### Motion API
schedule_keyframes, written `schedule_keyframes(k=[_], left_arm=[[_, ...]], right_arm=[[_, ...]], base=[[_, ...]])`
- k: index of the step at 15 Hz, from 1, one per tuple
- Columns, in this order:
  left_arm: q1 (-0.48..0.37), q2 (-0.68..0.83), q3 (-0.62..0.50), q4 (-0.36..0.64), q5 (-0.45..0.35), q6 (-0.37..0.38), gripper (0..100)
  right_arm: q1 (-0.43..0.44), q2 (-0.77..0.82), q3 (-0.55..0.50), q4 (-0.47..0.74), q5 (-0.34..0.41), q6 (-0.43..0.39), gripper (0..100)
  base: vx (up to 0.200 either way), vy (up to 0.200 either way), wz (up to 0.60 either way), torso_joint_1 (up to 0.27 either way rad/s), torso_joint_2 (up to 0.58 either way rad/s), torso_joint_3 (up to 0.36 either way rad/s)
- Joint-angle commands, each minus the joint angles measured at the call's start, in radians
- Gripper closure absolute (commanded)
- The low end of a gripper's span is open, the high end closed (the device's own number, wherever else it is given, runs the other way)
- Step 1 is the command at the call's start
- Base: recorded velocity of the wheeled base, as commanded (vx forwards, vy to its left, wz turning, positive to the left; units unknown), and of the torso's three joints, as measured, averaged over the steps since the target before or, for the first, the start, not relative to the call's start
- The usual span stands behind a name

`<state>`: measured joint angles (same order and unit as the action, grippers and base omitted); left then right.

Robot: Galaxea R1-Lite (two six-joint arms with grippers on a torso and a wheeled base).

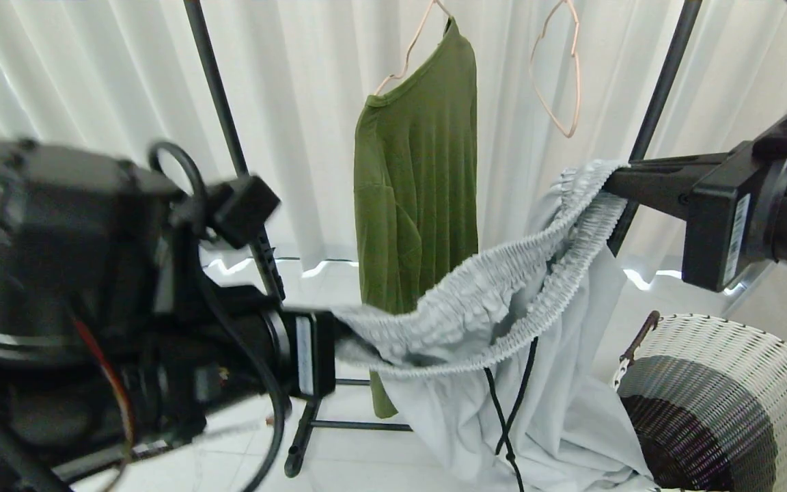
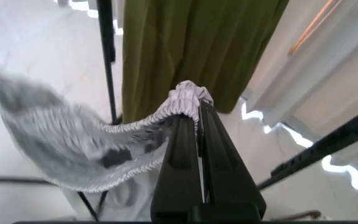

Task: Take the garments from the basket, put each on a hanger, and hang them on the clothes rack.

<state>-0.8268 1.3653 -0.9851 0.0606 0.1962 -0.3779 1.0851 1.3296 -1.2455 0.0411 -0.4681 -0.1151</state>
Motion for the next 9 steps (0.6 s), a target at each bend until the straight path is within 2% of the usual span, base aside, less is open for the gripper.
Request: schedule_keyframes(k=[1, 3, 4, 5, 6, 7, 8, 9], left_arm=[[0.124, -0.100, -0.354, 0.182, 0.000, 0.028, 100], [0.147, -0.111, -0.506, 0.317, 0.003, 0.129, 100], [0.146, -0.121, -0.529, 0.357, 0.008, 0.180, 100], [0.110, -0.143, -0.504, 0.373, 0.028, 0.240, 100], [0.021, -0.157, -0.460, 0.372, 0.108, 0.300, 100], [-0.023, -0.150, -0.441, 0.370, 0.224, 0.341, 100], [-0.052, -0.143, -0.440, 0.367, 0.295, 0.359, 100], [-0.123, -0.126, -0.458, 0.367, 0.368, 0.372, 100]], right_arm=[[-0.007, -0.001, 0.000, -0.020, 0.000, -0.003, 100], [-0.007, -0.003, 0.001, -0.035, 0.000, -0.006, 100], [-0.007, -0.016, 0.003, -0.033, -0.001, -0.008, 100], [-0.007, -0.038, 0.009, -0.027, -0.001, -0.008, 100], [-0.008, -0.069, 0.028, -0.027, -0.001, -0.014, 100], [-0.011, -0.101, 0.044, -0.026, -0.001, -0.031, 100], [-0.021, -0.116, 0.052, -0.026, 0.000, -0.044, 100], [-0.040, -0.136, 0.052, -0.027, 0.002, -0.064, 100]], base=[[0.000, 0.000, 0.00, 0.000, 0.00, 0.000], [0.000, 0.000, 0.00, 0.000, 0.00, 0.000], [0.000, 0.000, 0.00, 0.000, 0.00, 0.000], [0.000, 0.000, 0.00, 0.000, 0.00, 0.000], [0.000, 0.000, 0.00, 0.000, 0.00, 0.000], [0.000, 0.000, 0.00, 0.000, 0.00, 0.000], [0.000, 0.000, 0.00, 0.000, 0.00, 0.000], [0.000, 0.000, 0.00, 0.000, 0.00, 0.000]])
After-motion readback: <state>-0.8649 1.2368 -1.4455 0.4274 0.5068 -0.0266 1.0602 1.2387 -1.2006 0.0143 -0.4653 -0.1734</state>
